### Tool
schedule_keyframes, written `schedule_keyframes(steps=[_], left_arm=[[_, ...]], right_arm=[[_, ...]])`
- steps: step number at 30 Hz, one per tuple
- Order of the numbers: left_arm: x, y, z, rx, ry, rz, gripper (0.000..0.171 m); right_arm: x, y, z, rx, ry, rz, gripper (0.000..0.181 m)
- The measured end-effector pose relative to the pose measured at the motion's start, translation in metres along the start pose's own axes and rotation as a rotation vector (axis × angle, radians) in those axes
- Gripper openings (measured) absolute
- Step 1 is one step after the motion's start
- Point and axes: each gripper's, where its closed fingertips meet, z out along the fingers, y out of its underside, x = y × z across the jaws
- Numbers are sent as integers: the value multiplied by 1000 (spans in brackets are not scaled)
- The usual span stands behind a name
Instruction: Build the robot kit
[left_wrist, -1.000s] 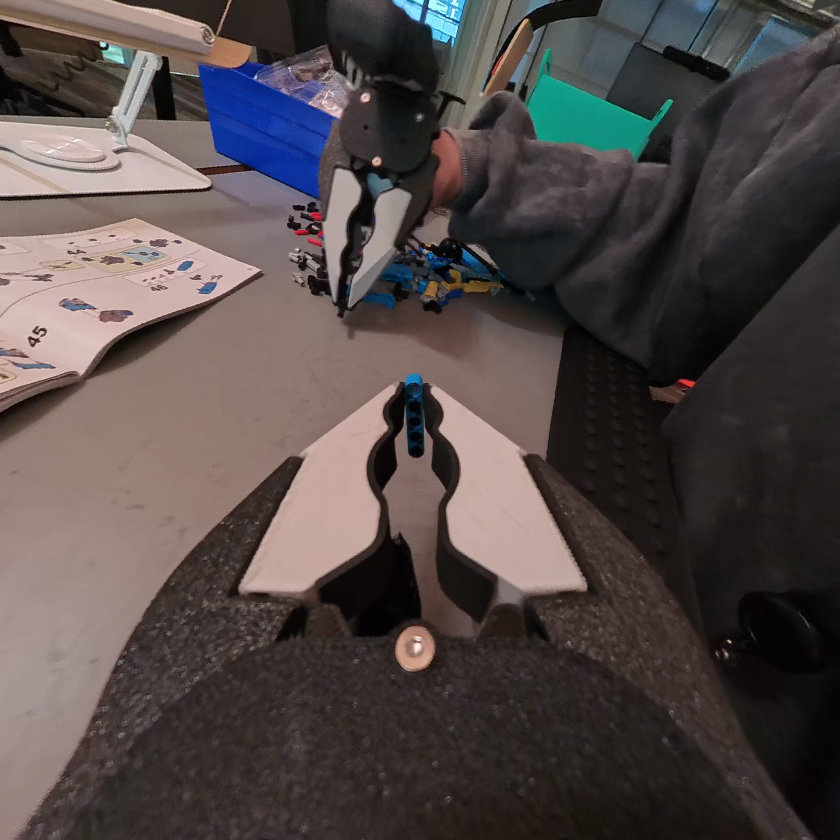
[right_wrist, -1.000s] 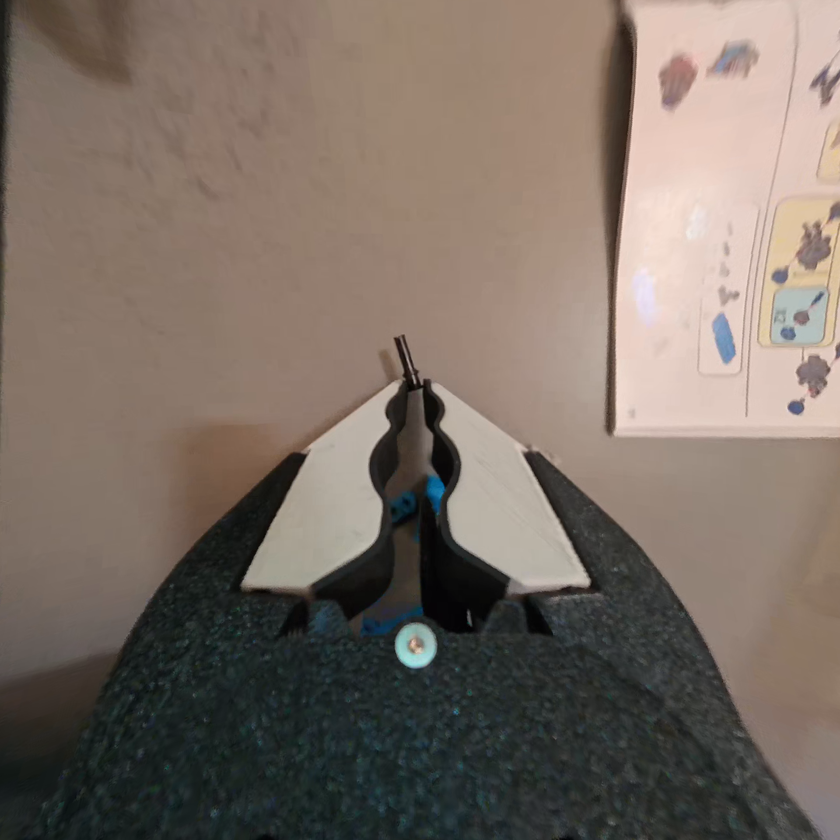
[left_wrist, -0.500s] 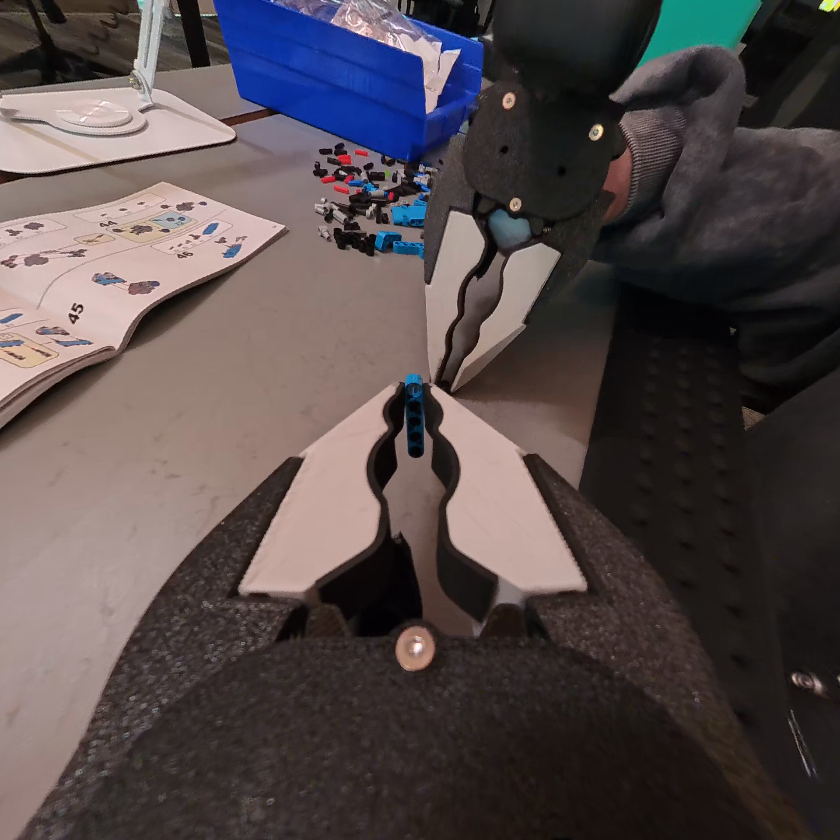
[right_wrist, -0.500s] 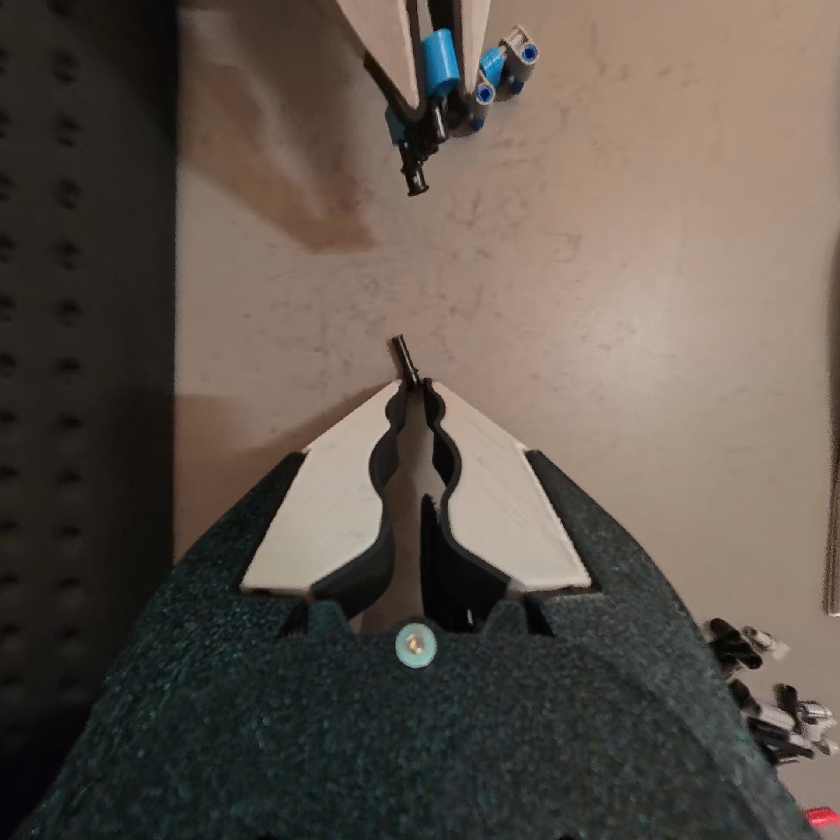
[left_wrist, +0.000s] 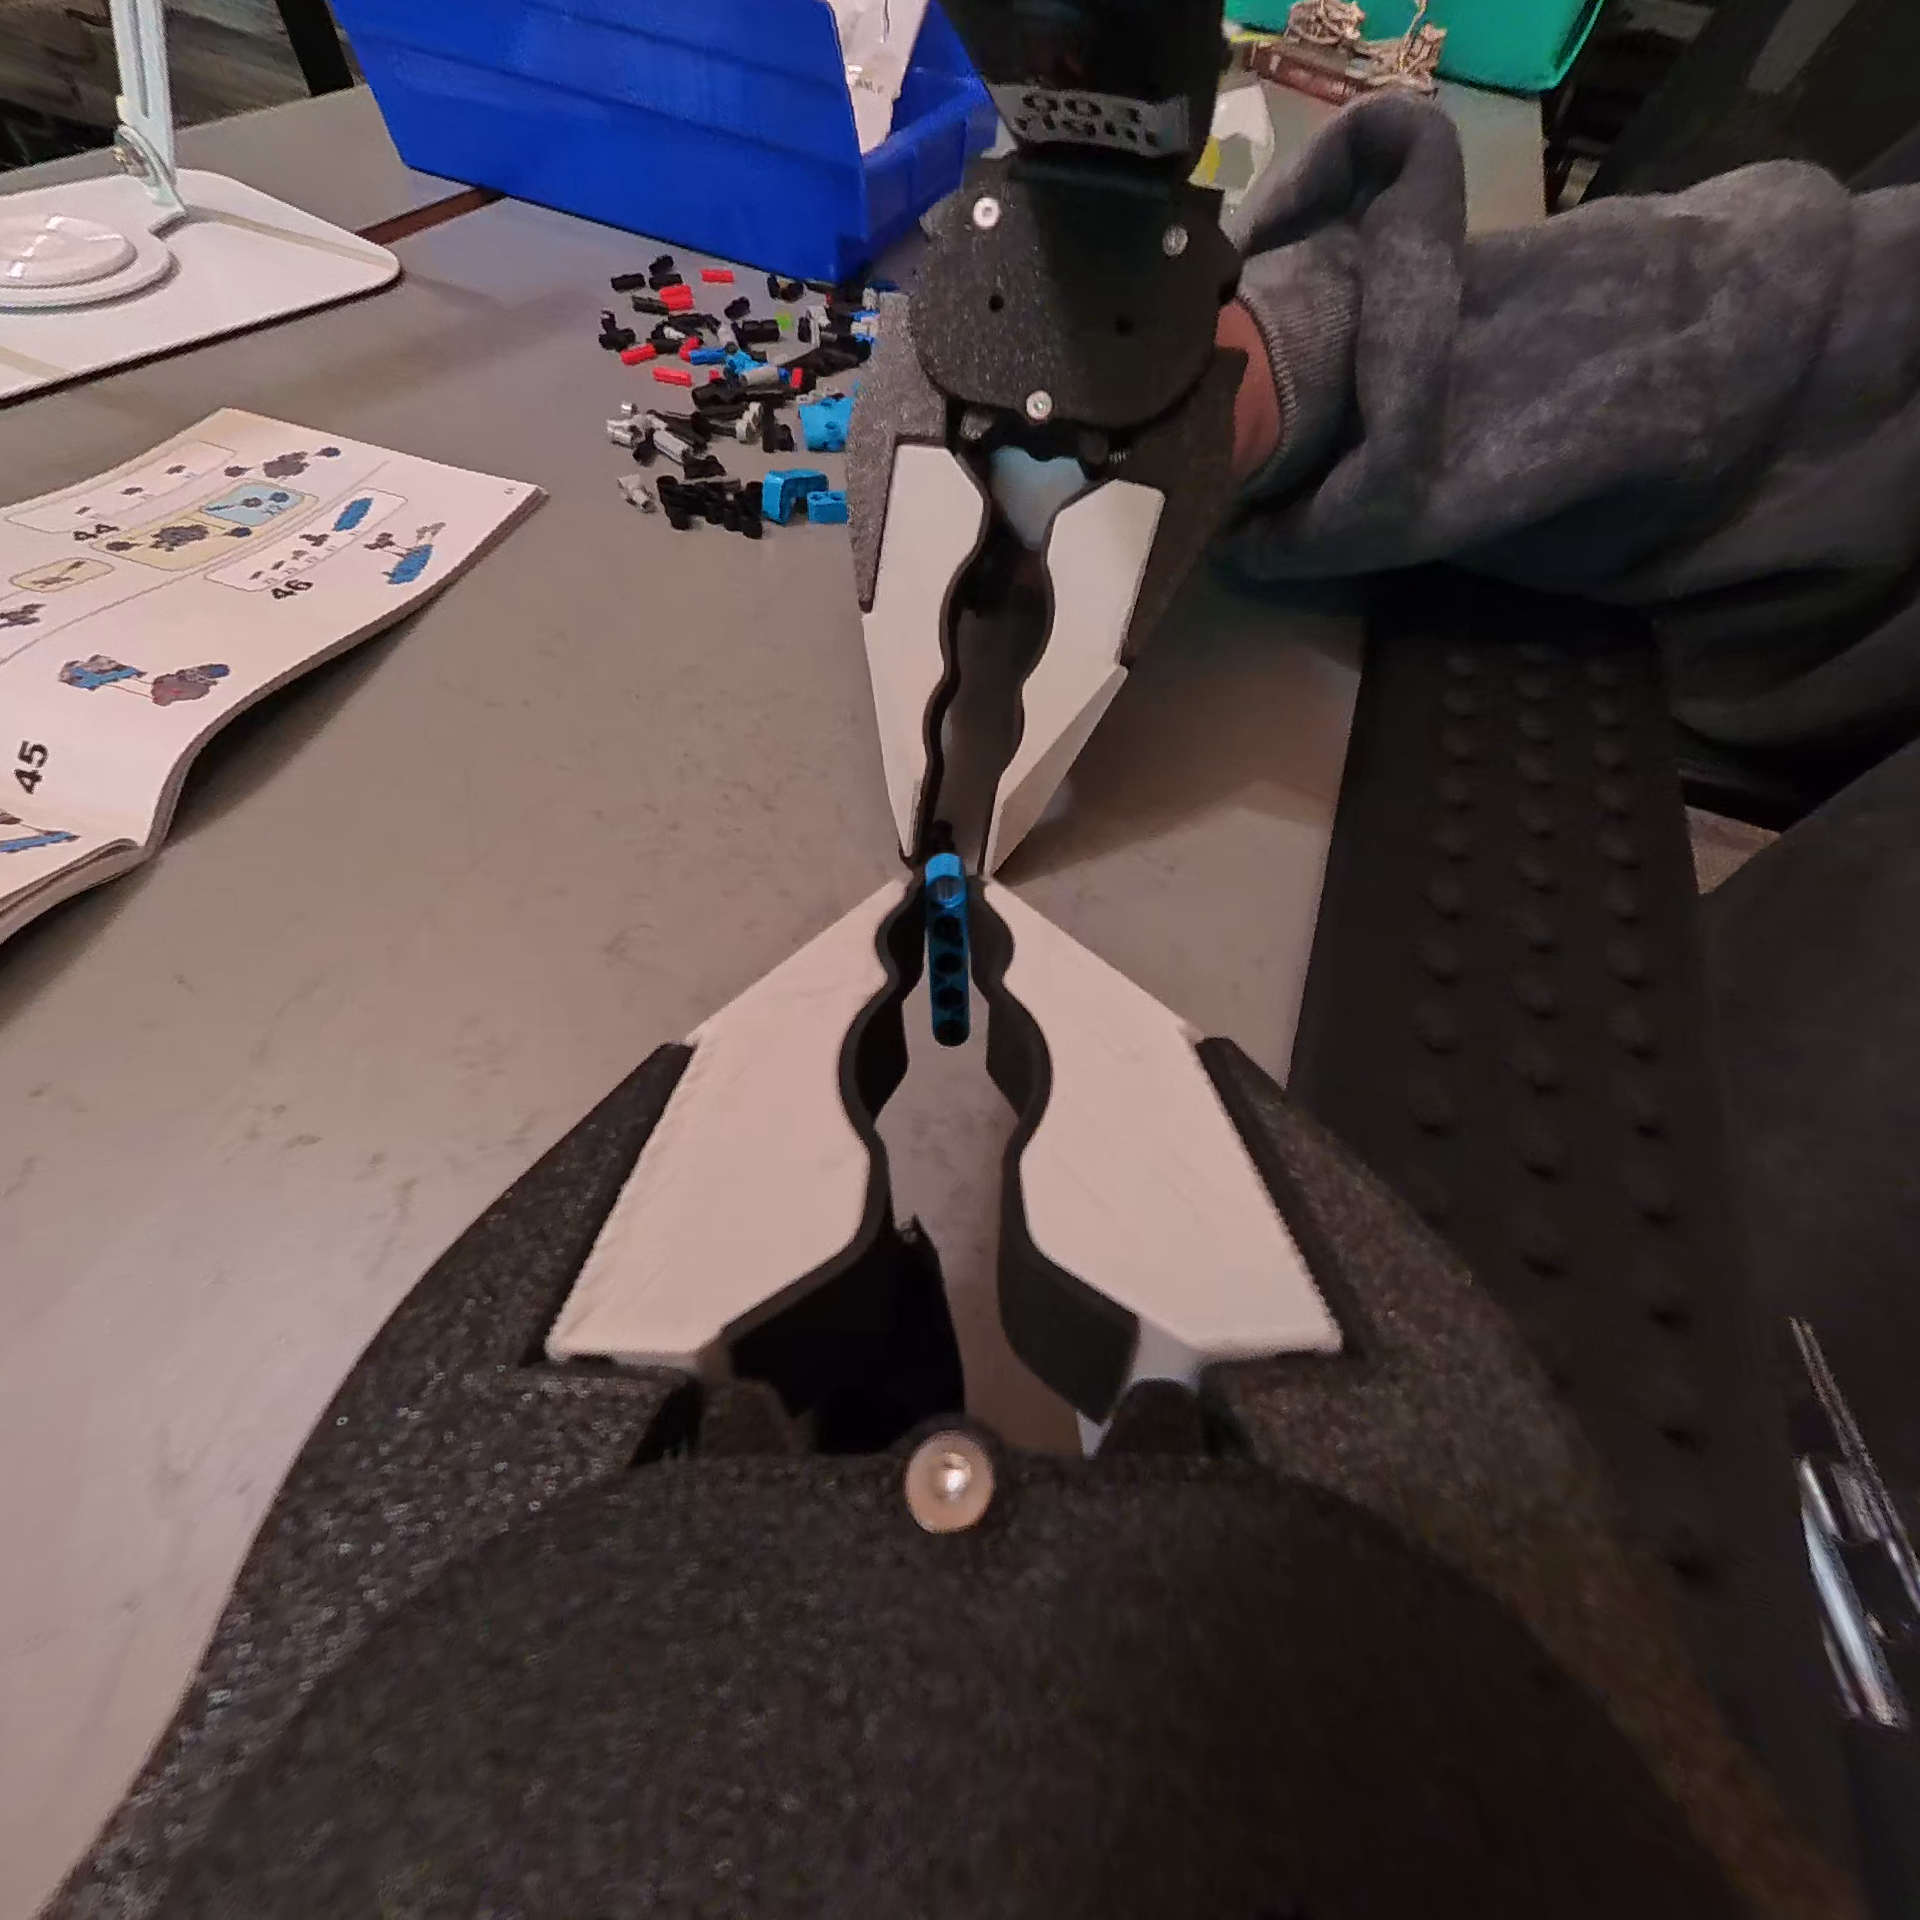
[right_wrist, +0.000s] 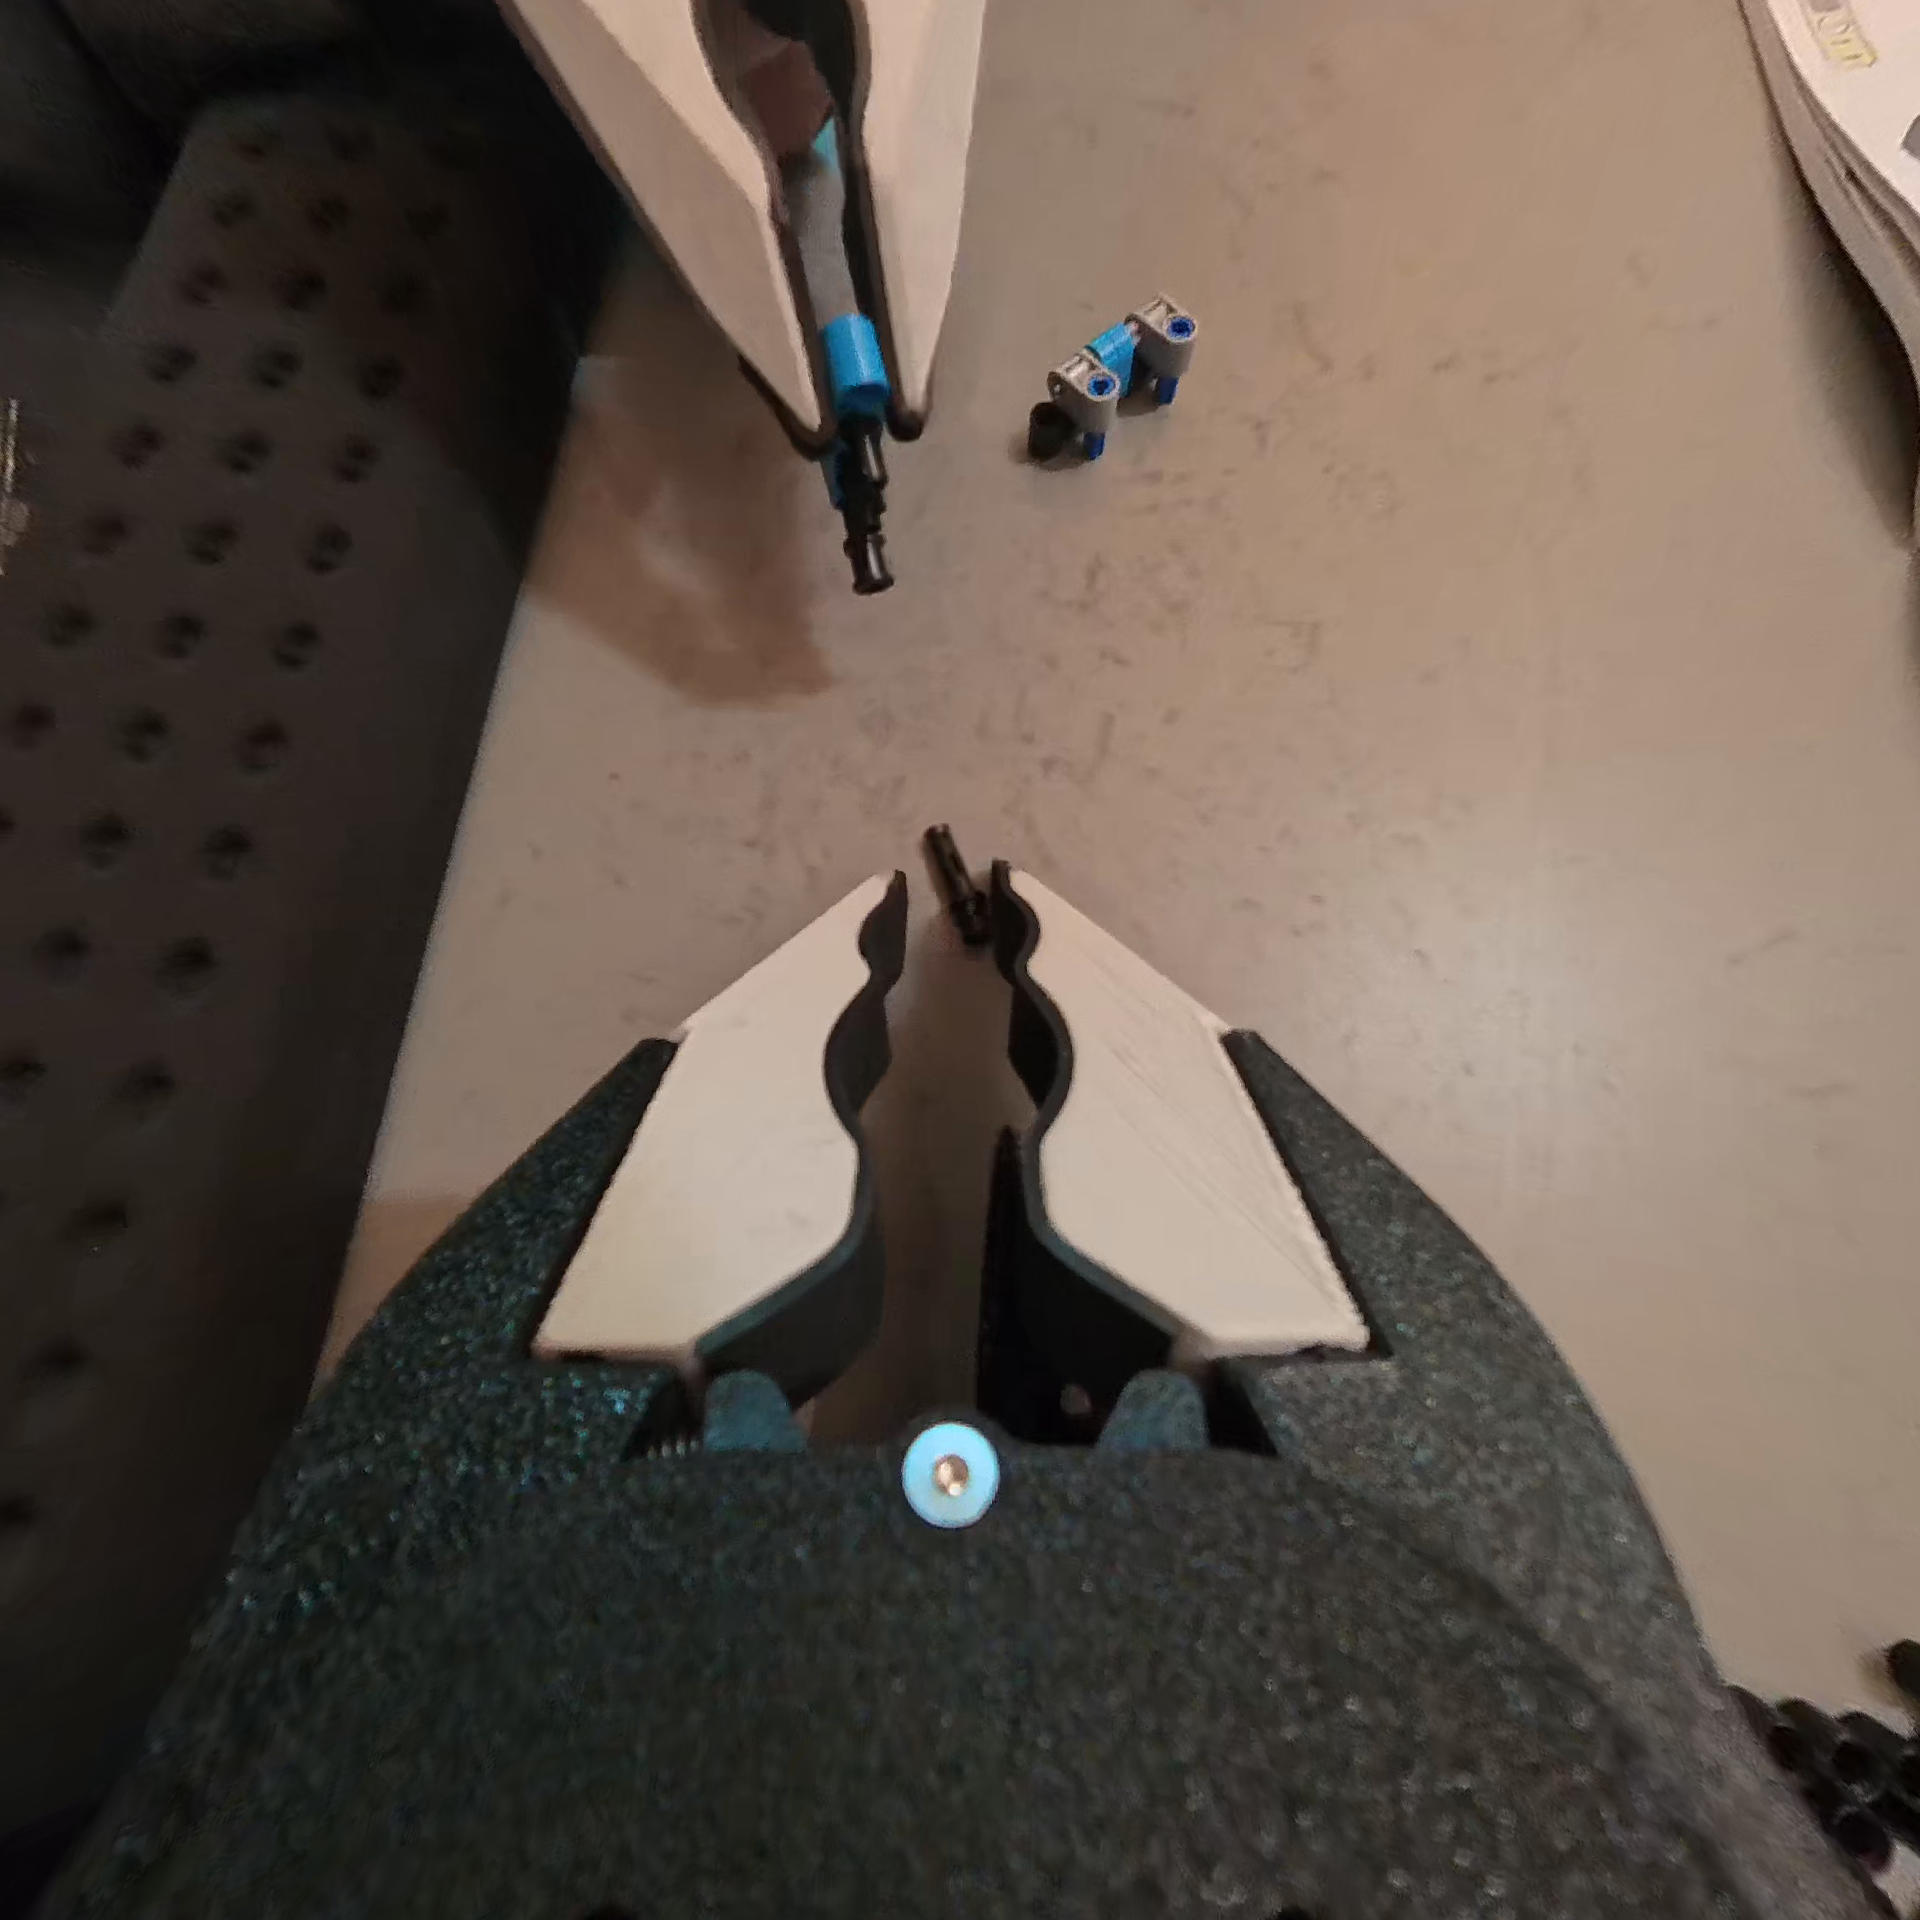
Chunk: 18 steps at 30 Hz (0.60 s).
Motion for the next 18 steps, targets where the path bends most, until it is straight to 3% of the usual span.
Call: schedule_keyframes(steps=[10, 16, 18], left_arm=[[4, 6, 8, -52, -35, 91, 7], [8, 3, 9, -51, -65, 184, 7], [9, -1, 7, -26, -72, 190, 7]], right_arm=[[2, 0, 0, -13, 91, 121, 5], [-19, -50, -16, 123, 58, 174, 6], [-21, -57, -18, 94, 99, 144, 6]])
